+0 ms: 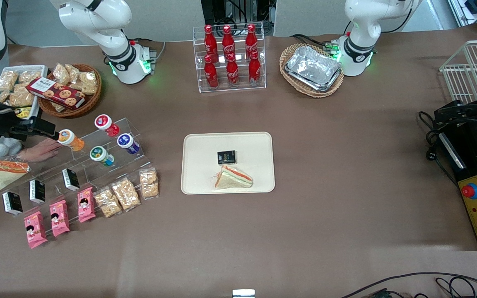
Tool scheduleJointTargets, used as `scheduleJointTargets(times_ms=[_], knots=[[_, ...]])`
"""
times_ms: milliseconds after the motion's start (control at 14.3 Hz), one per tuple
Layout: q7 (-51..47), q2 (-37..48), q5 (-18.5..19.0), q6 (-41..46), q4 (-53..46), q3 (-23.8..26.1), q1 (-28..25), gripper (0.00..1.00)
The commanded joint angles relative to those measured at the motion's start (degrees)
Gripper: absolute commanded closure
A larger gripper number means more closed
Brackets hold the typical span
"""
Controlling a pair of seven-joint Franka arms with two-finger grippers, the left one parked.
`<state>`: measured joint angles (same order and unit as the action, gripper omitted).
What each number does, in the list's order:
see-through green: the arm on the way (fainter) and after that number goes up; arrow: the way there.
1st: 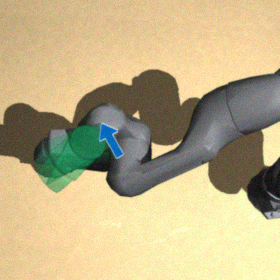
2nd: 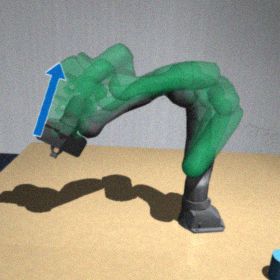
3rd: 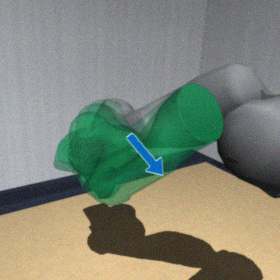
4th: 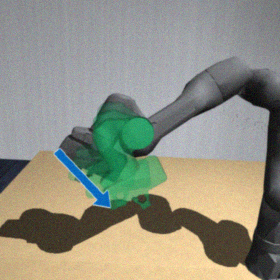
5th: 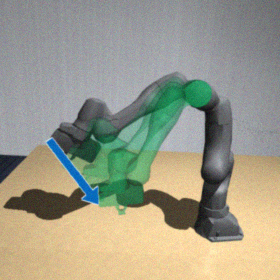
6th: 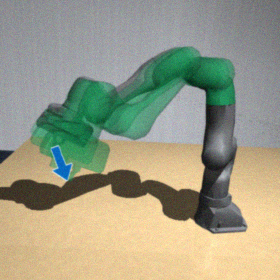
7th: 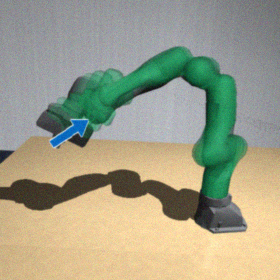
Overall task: Place green gum on tray
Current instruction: 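Move the right gripper toward the green-labelled gum bottle on the stand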
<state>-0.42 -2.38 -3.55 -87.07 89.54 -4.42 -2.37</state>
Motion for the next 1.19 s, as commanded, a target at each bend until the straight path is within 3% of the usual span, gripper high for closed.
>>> scheduleJointTargets(times_ms=[0, 767, 1116], knots=[[0.25, -0.52, 0.83, 1.38, -1.65, 0.29, 0.17, 0.0], [-0.19, 0.01, 0.74, 2.61, 0.72, 0.37, -0.09, 0.0], [-0.28, 5.27, 0.83, -6.24, 13.08, 0.37, 0.0, 0.0]])
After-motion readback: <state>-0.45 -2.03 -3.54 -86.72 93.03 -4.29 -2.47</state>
